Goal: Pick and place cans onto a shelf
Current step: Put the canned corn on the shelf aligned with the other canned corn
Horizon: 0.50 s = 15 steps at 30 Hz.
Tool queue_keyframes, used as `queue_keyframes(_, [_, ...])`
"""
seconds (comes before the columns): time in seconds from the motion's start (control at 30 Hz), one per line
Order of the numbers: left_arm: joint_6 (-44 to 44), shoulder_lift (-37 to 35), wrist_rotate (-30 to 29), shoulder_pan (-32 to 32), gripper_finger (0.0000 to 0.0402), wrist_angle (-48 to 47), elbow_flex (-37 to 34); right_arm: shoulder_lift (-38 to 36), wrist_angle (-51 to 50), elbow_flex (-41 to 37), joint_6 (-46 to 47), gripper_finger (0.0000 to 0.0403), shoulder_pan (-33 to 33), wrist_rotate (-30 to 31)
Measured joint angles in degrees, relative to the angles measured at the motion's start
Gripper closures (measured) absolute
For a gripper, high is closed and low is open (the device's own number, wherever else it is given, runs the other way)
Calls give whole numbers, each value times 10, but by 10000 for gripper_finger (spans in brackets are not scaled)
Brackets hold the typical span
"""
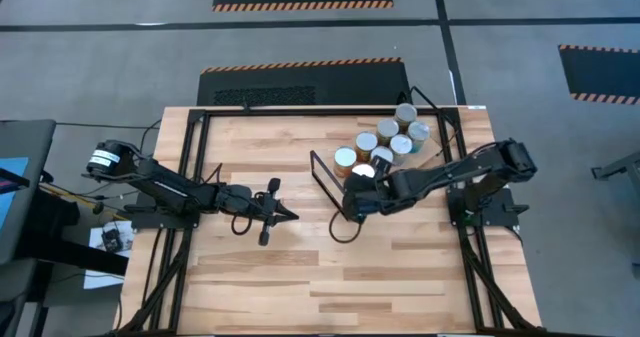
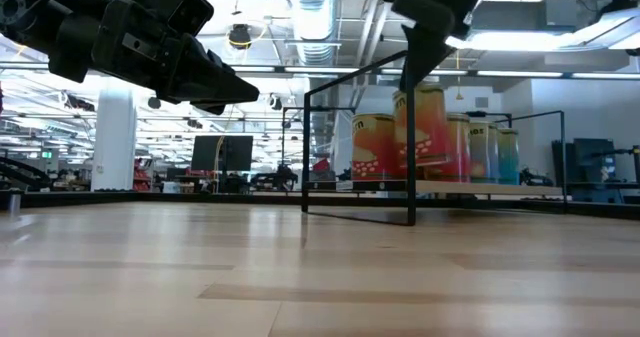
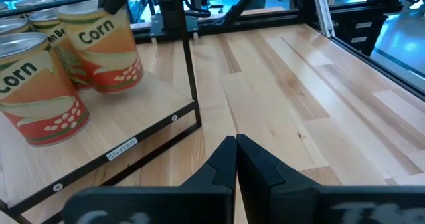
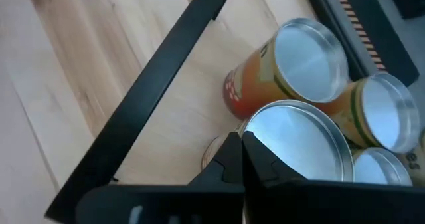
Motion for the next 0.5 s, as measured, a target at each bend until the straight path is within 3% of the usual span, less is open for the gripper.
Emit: queue_keyframes(0.5, [1,0,0,0,401,0,0,4,17,0,-13,381,-42,-64])
